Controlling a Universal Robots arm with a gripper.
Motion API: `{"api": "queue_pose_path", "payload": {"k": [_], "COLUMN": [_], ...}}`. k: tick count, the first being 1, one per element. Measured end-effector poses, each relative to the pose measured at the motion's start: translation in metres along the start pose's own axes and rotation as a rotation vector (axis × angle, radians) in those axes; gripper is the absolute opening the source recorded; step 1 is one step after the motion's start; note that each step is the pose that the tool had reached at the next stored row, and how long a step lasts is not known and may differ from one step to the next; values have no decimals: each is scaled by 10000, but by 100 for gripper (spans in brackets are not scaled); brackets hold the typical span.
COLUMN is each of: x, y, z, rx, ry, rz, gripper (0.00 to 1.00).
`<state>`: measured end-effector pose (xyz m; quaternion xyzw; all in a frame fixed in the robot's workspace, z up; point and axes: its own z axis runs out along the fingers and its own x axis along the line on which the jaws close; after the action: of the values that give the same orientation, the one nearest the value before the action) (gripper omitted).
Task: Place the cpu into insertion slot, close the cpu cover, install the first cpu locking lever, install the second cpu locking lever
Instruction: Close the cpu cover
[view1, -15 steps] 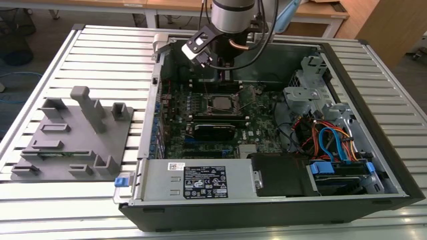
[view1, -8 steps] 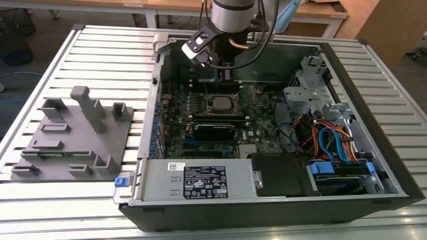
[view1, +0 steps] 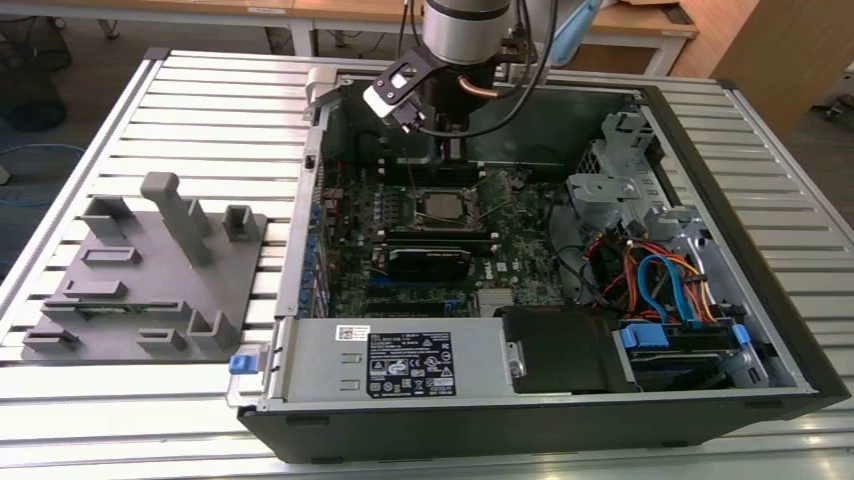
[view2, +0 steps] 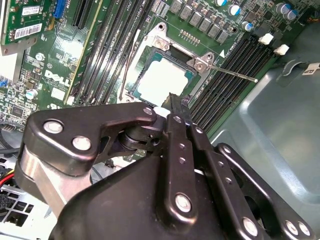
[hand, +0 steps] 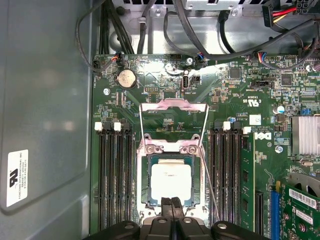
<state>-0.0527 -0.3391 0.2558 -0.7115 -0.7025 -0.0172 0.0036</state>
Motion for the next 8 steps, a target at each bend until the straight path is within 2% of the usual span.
{"api": "queue_pose_path", "payload": {"k": [5,8], "x": [0,1], "y": [10,11], "z": [-3,-29], "rx": [1,0], "ry": [-4,-4], "rz": [0,-1], "gripper": [10,10]}}
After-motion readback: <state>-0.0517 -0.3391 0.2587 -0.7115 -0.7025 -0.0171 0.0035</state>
